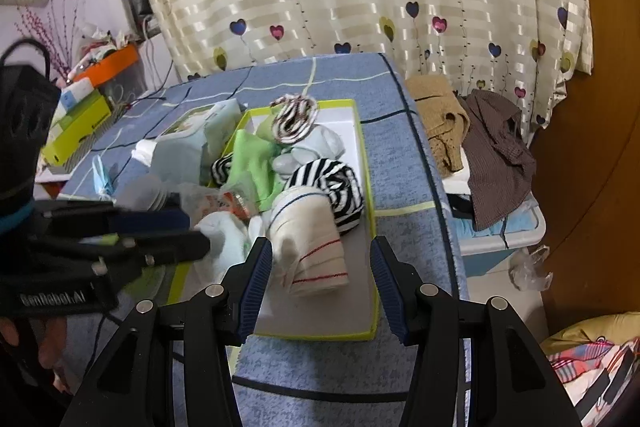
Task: Organize soft objects
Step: 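Open the right tool to drop the bandage while the left tool lowers the cloth into the tray, then withdraw both open tools from the tray toward the blue mask and towel, then grasp the blue face mask with the left tool while the right tool grasps the white towel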
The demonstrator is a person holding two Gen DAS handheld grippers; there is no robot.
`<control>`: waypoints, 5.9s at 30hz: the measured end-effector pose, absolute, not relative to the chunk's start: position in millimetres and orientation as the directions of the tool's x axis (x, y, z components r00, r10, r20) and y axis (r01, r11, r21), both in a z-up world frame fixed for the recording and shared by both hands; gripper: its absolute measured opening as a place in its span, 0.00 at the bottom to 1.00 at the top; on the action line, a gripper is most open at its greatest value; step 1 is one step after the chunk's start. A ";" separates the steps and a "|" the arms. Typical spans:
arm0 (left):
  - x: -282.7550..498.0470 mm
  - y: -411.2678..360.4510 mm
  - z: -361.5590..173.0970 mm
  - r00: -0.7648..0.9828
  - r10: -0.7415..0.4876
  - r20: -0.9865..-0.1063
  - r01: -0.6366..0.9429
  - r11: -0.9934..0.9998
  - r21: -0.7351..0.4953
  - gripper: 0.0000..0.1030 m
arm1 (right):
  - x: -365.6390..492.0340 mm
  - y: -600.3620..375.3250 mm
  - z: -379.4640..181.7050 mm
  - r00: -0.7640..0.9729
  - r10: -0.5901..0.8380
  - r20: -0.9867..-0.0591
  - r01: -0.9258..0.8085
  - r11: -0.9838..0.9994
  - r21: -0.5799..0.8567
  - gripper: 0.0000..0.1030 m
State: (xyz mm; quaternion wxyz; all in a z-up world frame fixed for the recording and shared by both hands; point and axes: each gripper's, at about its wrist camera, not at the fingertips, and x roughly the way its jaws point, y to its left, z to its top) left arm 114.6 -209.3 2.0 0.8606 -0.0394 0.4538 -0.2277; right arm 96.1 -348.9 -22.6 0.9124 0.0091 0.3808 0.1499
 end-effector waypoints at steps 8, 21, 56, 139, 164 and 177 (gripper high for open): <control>106.1 -188.4 21.3 0.541 -0.430 -0.723 0.333 0.899 -0.285 0.36 | 90.4 -321.7 -35.5 0.610 0.304 -0.732 -0.322 0.939 0.121 0.49; 110.3 -150.7 24.5 0.582 -0.396 -0.710 0.266 0.918 -0.294 0.36 | 105.8 -309.6 -36.8 0.620 0.238 -0.747 -0.286 0.956 0.066 0.49; 78.5 -100.2 39.7 0.657 -0.389 -0.646 0.219 0.918 -0.330 0.36 | 89.2 -300.2 0.4 0.688 0.213 -0.694 -0.250 0.967 0.049 0.49; 137.7 104.0 -49.6 0.604 -0.103 -0.790 -0.372 0.841 -0.394 0.43 | 146.0 -75.9 25.9 0.553 0.415 -0.722 -0.646 0.761 -0.057 0.49; 110.1 120.9 -39.1 0.672 -0.184 -0.717 -0.249 0.856 -0.452 0.19 | 231.2 11.2 -17.9 0.381 0.253 -0.889 -0.801 0.572 -0.180 0.49; 111.1 126.4 -42.8 0.670 -0.219 -0.709 -0.223 0.852 -0.474 0.19 | 278.0 43.0 -66.6 0.289 0.096 -0.952 -0.823 0.533 -0.196 0.49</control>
